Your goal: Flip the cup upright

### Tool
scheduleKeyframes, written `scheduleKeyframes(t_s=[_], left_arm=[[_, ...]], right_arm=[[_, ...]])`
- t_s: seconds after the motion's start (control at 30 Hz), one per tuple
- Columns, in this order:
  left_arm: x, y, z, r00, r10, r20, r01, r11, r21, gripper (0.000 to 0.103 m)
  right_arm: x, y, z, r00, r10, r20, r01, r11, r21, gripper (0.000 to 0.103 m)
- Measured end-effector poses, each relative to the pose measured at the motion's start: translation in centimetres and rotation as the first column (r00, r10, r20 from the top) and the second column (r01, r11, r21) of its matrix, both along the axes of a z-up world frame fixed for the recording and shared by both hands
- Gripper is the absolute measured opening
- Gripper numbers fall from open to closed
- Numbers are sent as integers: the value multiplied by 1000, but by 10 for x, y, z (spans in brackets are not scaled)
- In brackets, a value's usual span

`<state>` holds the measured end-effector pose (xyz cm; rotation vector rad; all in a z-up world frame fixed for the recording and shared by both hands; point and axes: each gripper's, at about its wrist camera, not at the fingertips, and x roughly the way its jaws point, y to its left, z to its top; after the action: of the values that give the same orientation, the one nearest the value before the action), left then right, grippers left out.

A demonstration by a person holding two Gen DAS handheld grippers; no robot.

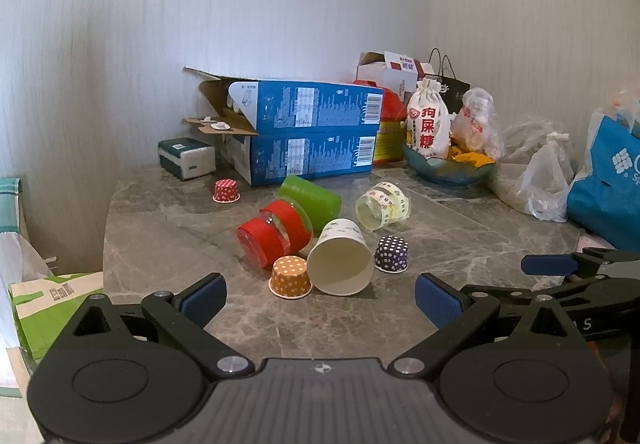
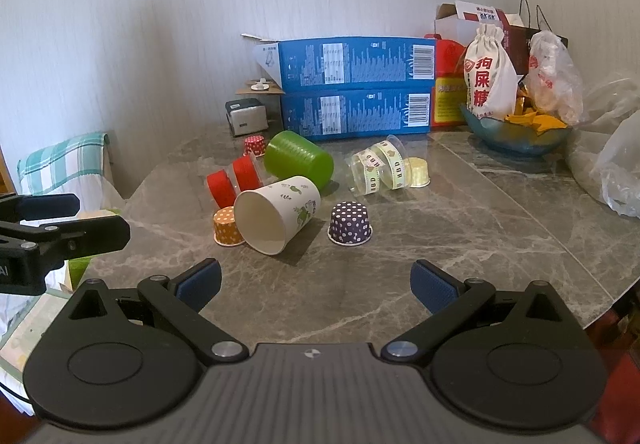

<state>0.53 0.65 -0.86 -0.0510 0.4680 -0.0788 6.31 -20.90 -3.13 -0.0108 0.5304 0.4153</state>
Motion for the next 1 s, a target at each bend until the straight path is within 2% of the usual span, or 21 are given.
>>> scheduleKeyframes(t_s=[0.13, 0.27, 0.43, 0.53, 0.6, 0.7, 0.8, 0.87, 0.93, 1.0], left_arm=[[5, 8, -5, 1000, 1, -1, -1, 1000, -17, 101], [11, 13, -13, 1000, 7, -7, -7, 1000, -16, 102], [23, 25, -21, 1000, -15, -23, 13, 998, -57, 102], [29, 31, -28, 998, -49, -35, 45, 995, -93, 102], [31, 33, -31, 998, -56, -32, 52, 993, -106, 102], [33, 36, -33, 998, -50, -25, 46, 992, -115, 102], [33, 39, -34, 999, -40, -15, 37, 990, -133, 102], [31, 43, -35, 1000, -24, 0, 24, 989, -143, 102], [30, 46, -35, 999, -37, 6, 37, 986, -163, 102], [29, 49, -37, 999, -51, 4, 51, 983, -177, 102]], right_arm=[[7, 4, -1, 1000, -3, -9, 4, 1000, 13, 102], [27, 6, -1, 998, 21, -67, -18, 999, 50, 102], [60, 13, 7, 998, 1, -59, -1, 1000, 8, 102], [91, 17, 12, 995, -9, -103, 11, 1000, 25, 102], [123, 18, 14, 985, -27, -170, 37, 998, 57, 102], [170, 15, 11, 954, -89, -285, 134, 981, 142, 102], [215, 12, -1, 887, -150, -437, 263, 941, 212, 102], [235, 11, -9, 843, -194, -502, 334, 920, 205, 102], [249, 12, -17, 804, -225, -550, 384, 903, 191, 95], [257, 13, -23, 772, -244, -587, 419, 890, 182, 93]])
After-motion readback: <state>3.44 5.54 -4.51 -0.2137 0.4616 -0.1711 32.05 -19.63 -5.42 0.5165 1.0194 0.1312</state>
